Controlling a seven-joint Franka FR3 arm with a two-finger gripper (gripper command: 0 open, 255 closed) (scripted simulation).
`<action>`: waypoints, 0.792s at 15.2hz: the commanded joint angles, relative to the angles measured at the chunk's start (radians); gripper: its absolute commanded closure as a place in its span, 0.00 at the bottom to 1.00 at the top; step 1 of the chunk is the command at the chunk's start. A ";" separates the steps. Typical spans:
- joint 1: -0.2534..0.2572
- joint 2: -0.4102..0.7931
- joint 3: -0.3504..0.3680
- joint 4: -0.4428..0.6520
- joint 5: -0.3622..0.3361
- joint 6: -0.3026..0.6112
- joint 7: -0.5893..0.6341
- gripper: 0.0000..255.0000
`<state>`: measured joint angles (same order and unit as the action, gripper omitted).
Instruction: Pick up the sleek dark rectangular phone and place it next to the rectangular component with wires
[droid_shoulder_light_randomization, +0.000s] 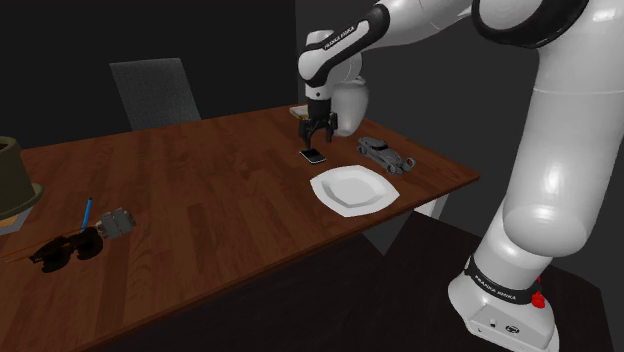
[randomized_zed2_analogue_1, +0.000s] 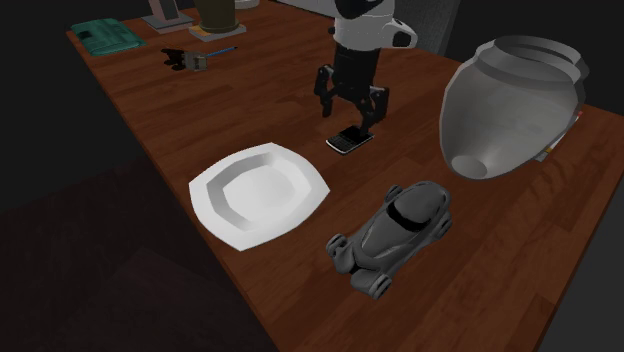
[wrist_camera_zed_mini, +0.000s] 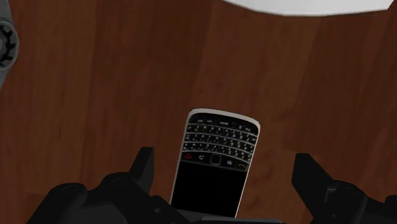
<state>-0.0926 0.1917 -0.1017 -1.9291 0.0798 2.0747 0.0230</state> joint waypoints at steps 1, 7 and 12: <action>-0.007 0.075 -0.001 0.074 0.015 0.012 -0.006 0.00; -0.014 0.147 0.001 0.104 0.030 0.061 -0.014 0.00; -0.014 0.168 0.003 0.085 0.035 0.102 -0.017 0.00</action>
<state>-0.1067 0.3591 -0.0990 -1.8412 0.1143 2.1722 0.0061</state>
